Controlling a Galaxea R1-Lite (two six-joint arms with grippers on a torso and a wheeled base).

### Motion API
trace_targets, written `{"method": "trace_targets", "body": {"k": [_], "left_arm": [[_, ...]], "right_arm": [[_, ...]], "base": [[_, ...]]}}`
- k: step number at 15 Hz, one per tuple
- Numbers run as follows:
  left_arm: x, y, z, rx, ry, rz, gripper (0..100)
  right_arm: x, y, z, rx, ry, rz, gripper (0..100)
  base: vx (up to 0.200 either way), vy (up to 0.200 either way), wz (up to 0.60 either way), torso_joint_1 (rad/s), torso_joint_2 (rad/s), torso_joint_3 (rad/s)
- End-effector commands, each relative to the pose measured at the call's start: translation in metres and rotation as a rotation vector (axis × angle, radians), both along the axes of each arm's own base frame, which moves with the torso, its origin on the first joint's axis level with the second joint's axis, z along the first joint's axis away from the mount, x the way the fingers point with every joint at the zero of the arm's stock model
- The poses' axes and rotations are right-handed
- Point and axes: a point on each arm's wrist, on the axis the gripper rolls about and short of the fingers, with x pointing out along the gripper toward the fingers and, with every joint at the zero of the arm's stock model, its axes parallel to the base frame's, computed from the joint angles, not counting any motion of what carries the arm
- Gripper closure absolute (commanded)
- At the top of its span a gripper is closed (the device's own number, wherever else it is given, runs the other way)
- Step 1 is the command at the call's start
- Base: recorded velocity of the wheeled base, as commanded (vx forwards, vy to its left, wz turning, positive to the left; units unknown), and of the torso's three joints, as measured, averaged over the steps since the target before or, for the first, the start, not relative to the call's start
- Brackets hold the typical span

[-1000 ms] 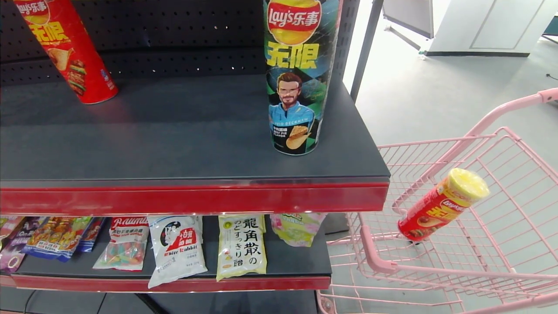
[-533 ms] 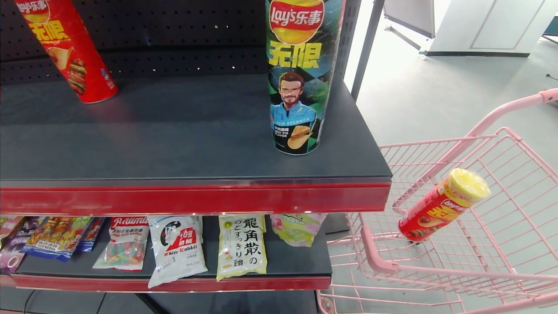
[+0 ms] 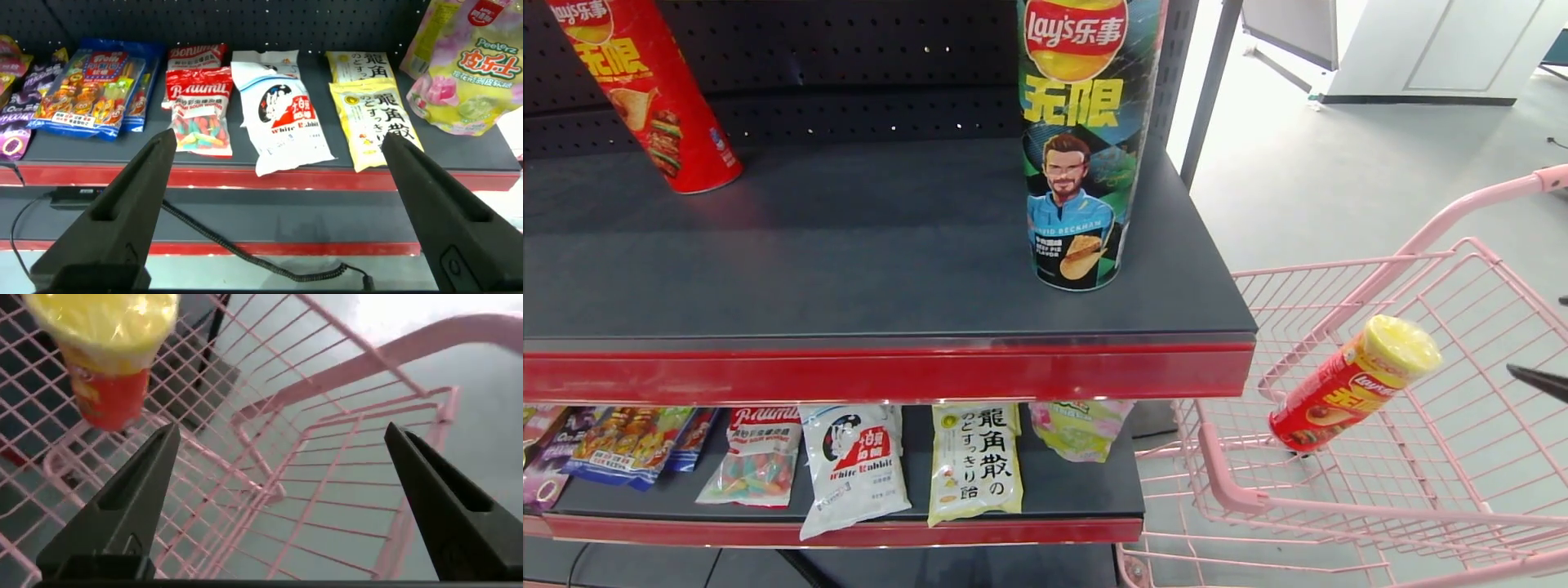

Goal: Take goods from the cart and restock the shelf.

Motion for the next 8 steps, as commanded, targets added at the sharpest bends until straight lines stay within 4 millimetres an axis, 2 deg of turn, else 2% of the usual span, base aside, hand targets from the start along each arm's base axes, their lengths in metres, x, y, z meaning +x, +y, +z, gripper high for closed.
{"method": "trace_targets", "body": {"k": [1,4,6,8], "left_arm": [[0.0,0.0,0.0,-0.001,0.002,0.0,0],[0.0,0.0,0.0,-0.001,0.0,0.0,0],[0.0,0.0,0.0,-0.001,0.0,0.0,0],[0.0,0.0,0.0,-0.001,0.0,0.0,0]], "right_arm": [[0.011,-0.003,-0.033,0.081,0.084,0.03,0],[0.029,0.004,-0.057,0.133,0.147,0.087,0],[0.045,0.006,-0.062,0.139,0.155,0.125,0],[0.059,0.017,-0.063,0.14,0.162,0.178,0]], "base": [[0.0,0.0,0.0,0.0,0.0,0.0],[0.0,0.0,0.0,0.0,0.0,0.0],[0.0,0.0,0.0,0.0,0.0,0.0],[0.0,0.0,0.0,0.0,0.0,0.0]]}}
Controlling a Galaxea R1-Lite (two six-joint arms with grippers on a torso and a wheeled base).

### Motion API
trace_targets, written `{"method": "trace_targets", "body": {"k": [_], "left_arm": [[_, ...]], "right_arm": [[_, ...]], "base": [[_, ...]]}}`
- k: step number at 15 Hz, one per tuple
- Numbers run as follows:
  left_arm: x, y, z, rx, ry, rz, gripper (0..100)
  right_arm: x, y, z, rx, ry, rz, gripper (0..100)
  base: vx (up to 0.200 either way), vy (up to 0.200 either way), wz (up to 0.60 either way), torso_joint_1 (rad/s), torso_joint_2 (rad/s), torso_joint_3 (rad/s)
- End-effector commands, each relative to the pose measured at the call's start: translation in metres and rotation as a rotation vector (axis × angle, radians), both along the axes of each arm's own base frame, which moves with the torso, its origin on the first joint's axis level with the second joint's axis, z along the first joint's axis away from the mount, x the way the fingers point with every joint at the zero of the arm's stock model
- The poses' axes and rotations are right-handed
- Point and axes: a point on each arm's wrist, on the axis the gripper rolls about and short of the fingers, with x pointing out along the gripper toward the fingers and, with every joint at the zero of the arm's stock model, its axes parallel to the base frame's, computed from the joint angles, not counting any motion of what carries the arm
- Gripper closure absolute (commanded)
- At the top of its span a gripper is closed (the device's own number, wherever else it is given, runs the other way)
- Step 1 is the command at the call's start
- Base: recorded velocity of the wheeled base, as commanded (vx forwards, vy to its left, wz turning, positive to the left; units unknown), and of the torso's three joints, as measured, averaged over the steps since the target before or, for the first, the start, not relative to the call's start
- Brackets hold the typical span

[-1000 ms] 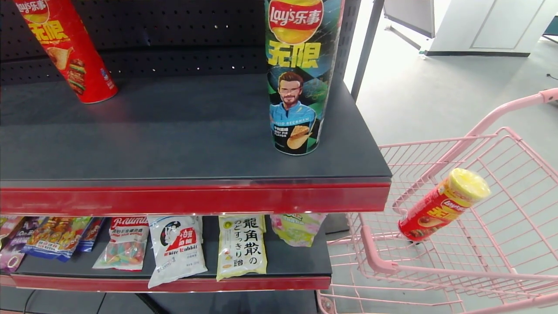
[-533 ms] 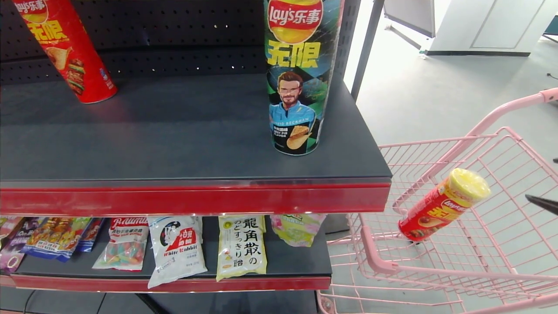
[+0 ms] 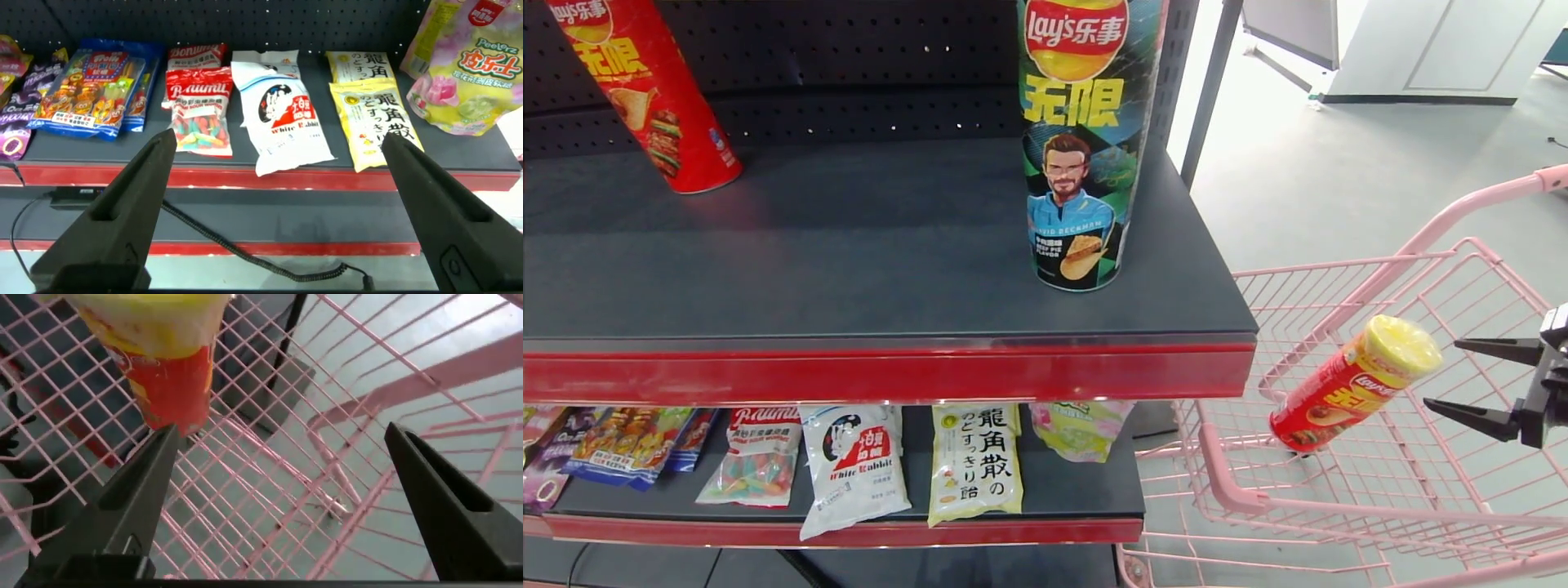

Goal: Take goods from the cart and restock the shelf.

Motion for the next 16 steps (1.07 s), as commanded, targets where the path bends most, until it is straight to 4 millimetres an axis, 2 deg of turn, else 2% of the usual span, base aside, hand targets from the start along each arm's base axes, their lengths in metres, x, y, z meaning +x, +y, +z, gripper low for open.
{"method": "trace_targets", "body": {"k": [1,5,13,14,16], "left_arm": [[0.0,0.0,0.0,-0.001,0.0,0.0,0],[0.0,0.0,0.0,-0.001,0.0,0.0,0],[0.0,0.0,0.0,-0.001,0.0,0.0,0],[0.0,0.0,0.0,-0.001,0.0,0.0,0],[0.0,0.0,0.0,-0.001,0.002,0.0,0]], "right_arm": [[0.015,0.012,-0.009,0.02,0.026,0.057,0],[0.036,0.04,-0.021,0.061,0.069,0.156,0],[0.052,0.089,-0.012,0.085,0.069,0.31,0],[0.052,0.09,-0.012,0.083,0.067,0.314,100],[0.05,0.09,-0.007,0.073,0.05,0.316,100]], "base": [[0.0,0.0,0.0,0.0,0.0,0.0],[0.0,0.0,0.0,0.0,0.0,0.0],[0.0,0.0,0.0,0.0,0.0,0.0],[0.0,0.0,0.0,0.0,0.0,0.0],[0.0,0.0,0.0,0.0,0.0,0.0]]}}
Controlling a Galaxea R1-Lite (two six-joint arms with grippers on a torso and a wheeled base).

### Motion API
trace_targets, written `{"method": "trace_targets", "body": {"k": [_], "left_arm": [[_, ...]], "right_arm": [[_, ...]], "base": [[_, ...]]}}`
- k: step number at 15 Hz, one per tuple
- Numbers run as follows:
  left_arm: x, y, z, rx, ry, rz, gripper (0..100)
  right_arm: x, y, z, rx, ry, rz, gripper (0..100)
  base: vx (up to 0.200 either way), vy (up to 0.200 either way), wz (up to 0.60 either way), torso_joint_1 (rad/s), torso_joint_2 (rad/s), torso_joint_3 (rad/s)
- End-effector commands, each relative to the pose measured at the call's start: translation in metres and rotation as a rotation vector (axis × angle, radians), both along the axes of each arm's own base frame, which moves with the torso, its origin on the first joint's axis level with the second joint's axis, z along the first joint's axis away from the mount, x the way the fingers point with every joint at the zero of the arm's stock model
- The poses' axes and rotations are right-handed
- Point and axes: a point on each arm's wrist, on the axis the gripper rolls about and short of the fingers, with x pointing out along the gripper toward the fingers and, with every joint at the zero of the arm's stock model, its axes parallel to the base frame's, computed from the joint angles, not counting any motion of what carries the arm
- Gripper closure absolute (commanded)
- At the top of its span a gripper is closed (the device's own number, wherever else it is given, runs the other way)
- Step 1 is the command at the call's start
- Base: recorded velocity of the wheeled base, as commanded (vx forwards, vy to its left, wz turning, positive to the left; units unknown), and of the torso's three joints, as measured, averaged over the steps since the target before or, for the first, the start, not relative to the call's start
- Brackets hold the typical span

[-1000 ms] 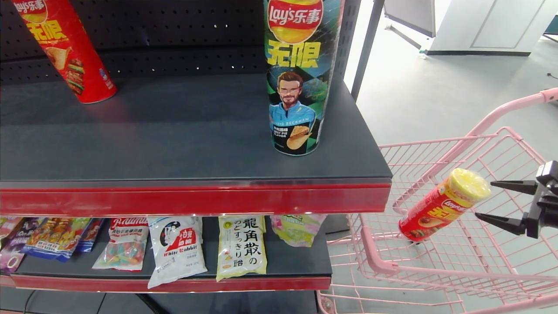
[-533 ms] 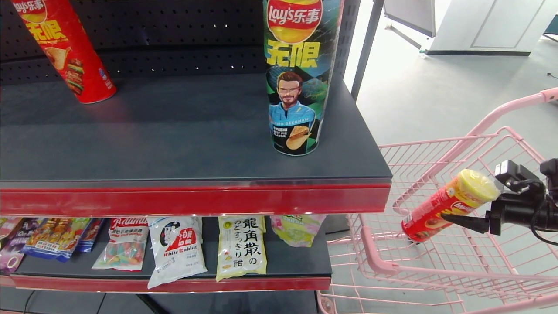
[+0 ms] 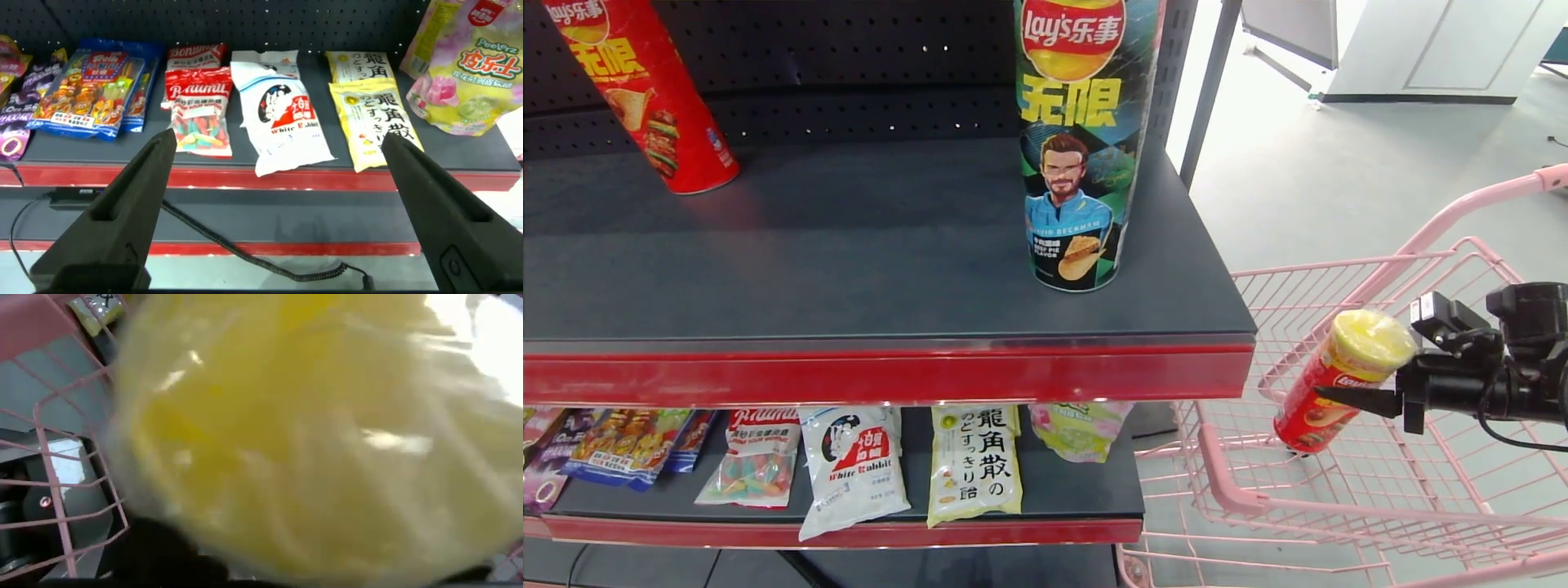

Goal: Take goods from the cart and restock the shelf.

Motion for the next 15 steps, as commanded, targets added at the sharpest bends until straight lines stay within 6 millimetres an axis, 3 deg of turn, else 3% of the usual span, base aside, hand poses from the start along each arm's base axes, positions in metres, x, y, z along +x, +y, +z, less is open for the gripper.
{"method": "trace_targets", "body": {"k": [1,6,8,12,13,15], "left_arm": [[0.0,0.0,0.0,0.0,0.0,0.0,0],[0.0,0.0,0.0,0.0,0.0,0.0,0],[0.0,0.0,0.0,0.0,0.0,0.0,0],[0.0,0.0,0.0,0.0,0.0,0.0,0],[0.0,0.0,0.0,0.0,0.0,0.0,0],[0.0,0.0,0.0,0.0,0.0,0.0,0]], "right_arm": [[-0.007,0.003,0.017,-0.02,-0.056,0.006,100],[-0.05,0.017,0.061,-0.004,-0.117,-0.02,100],[-0.079,0.024,0.091,0.006,-0.184,-0.042,100],[-0.144,0.052,0.109,0.014,-0.262,-0.034,100],[-0.151,0.055,0.112,0.015,-0.271,-0.046,100],[-0.184,0.079,0.131,0.066,-0.266,-0.21,100]], "base": [[0.0,0.0,0.0,0.0,0.0,0.0],[0.0,0.0,0.0,0.0,0.0,0.0],[0.0,0.0,0.0,0.0,0.0,0.0],[0.0,0.0,0.0,0.0,0.0,0.0],[0.0,0.0,0.0,0.0,0.0,0.0],[0.0,0.0,0.0,0.0,0.0,0.0]]}}
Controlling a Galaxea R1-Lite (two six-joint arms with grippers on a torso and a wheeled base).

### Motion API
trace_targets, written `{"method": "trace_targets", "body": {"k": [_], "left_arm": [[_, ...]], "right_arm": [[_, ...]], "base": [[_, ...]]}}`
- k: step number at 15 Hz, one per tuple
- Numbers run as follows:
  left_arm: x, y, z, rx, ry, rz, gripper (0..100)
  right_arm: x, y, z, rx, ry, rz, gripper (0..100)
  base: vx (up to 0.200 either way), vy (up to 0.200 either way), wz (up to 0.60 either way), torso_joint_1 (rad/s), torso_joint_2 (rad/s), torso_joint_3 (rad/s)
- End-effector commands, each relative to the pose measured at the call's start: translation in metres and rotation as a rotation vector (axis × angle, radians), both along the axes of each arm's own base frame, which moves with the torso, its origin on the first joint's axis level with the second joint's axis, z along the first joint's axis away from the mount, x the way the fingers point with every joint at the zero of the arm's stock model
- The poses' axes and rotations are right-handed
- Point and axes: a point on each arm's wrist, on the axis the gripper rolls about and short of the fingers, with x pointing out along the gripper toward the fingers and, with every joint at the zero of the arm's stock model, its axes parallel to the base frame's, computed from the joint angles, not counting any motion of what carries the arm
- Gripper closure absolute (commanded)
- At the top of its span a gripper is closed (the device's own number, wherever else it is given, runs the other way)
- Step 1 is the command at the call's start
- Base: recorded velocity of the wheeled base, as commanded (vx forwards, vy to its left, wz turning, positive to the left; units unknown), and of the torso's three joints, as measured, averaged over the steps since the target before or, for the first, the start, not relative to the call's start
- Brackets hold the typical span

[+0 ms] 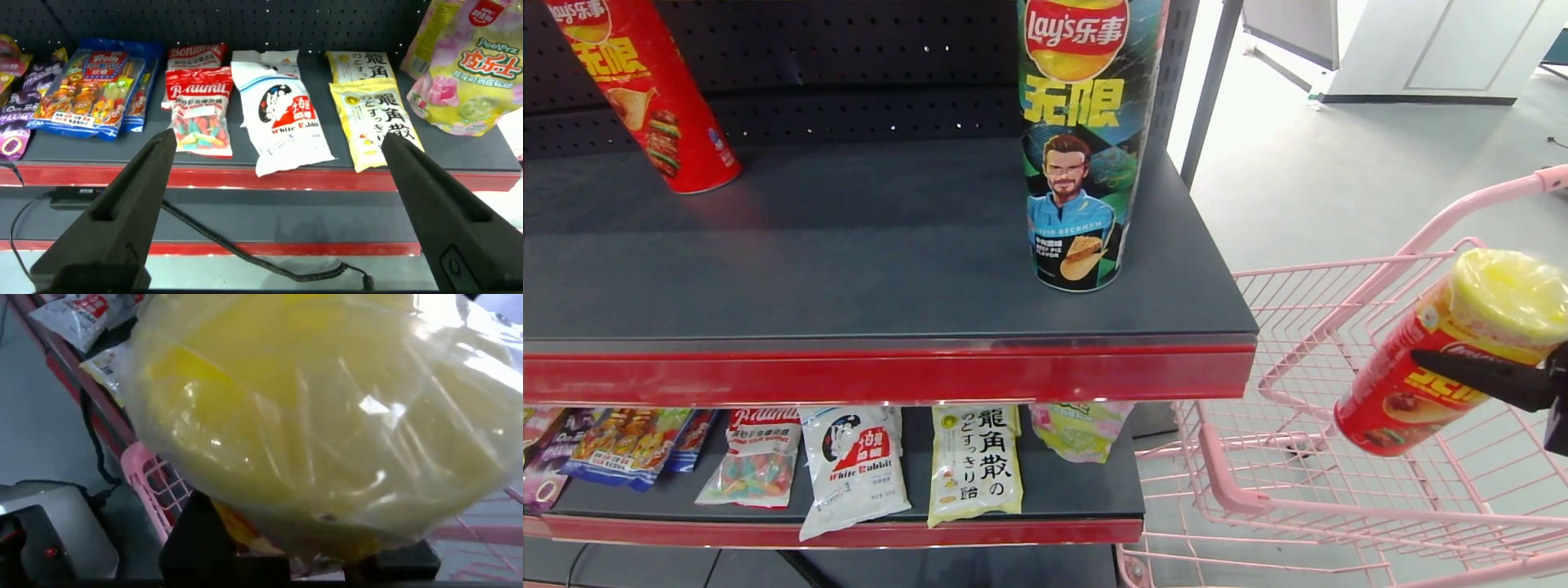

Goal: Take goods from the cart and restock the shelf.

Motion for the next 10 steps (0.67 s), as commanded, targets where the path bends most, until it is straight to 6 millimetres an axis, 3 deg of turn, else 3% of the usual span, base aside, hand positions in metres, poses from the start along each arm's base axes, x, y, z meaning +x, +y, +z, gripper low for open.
{"method": "trace_targets", "body": {"k": [1,5,10], "left_arm": [[0.0,0.0,0.0,0.0,0.0,0.0,0],[0.0,0.0,0.0,0.0,0.0,0.0,0],[0.0,0.0,0.0,0.0,0.0,0.0,0]], "right_arm": [[-0.051,0.035,0.024,0.075,-0.07,-0.084,100],[-0.042,0.05,0.048,0.069,-0.138,0.083,100],[-0.012,0.055,0.031,0.019,-0.082,0.228,100]], "base": [[0.0,0.0,0.0,0.0,0.0,0.0],[0.0,0.0,0.0,0.0,0.0,0.0],[0.0,0.0,0.0,0.0,0.0,0.0]]}}
